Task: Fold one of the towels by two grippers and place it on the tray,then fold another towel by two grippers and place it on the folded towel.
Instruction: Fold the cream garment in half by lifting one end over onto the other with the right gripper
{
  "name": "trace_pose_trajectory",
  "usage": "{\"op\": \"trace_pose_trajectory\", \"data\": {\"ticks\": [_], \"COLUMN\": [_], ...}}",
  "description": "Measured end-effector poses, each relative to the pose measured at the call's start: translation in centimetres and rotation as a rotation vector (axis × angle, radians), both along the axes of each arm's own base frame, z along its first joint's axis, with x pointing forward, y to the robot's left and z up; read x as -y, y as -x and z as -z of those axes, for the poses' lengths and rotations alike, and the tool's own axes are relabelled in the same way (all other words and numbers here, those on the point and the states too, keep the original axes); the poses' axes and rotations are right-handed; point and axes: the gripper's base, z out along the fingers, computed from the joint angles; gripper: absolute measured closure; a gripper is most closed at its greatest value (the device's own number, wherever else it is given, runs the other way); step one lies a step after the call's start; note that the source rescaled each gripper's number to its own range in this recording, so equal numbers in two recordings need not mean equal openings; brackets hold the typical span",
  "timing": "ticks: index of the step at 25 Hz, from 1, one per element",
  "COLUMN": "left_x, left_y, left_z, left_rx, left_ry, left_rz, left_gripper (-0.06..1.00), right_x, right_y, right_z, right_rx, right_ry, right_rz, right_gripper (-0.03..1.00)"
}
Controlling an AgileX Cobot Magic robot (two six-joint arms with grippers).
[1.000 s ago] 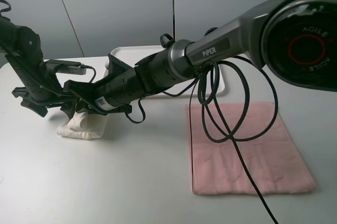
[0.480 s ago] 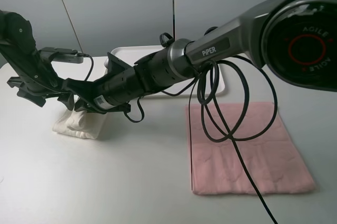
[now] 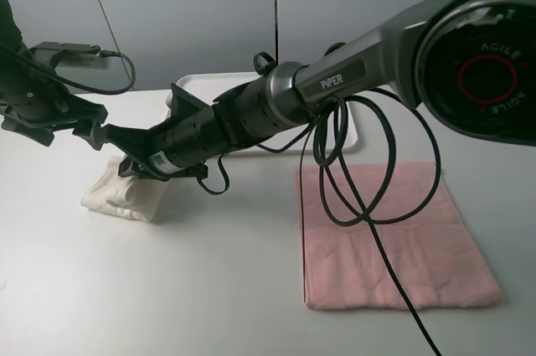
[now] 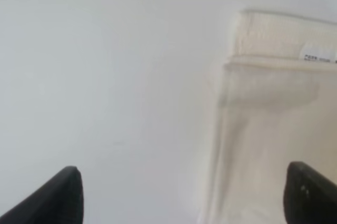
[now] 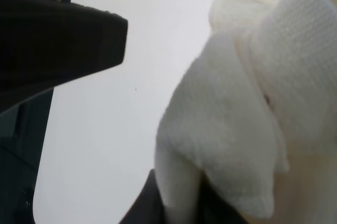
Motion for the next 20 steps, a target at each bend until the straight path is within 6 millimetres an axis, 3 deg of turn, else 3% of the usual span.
{"op": "trace_pose_trajectory", "data": {"ticks": [5,7,12,15,20], "left_x": [0.0,-0.1,-0.1,-0.1,0.0], "left_y": [0.4,0.5,0.7,0.9,-0.1], "left_z": [-0.9,-1.3,-2.0,-2.7,-6.0], "left_rx": [0.003,0.008,0.025,0.024,0.043], "left_ry": [-0.001,-0.001,0.000,0.000,-0.002], "left_rz": [-0.002,-0.003,-0.003,-0.007,0.016], "left_gripper": [-0.04,-0.04,-0.04,-0.04,-0.04], "right_x": [0.0,-0.1,-0.4,-0.5,-1.3], "right_y": [0.0,0.1,0.5,0.7,0.8], "right_z": [0.1,0.1,0.1,-0.1,-1.3], "right_rx": [0.005,0.004,0.001,0.007,0.024], "right_ry": [0.008,0.010,0.009,0.002,-0.031], "right_rz": [0.008,0.010,0.000,-0.017,-0.030], "right_gripper": [0.50,0.41,0.34,0.24,0.13]}}
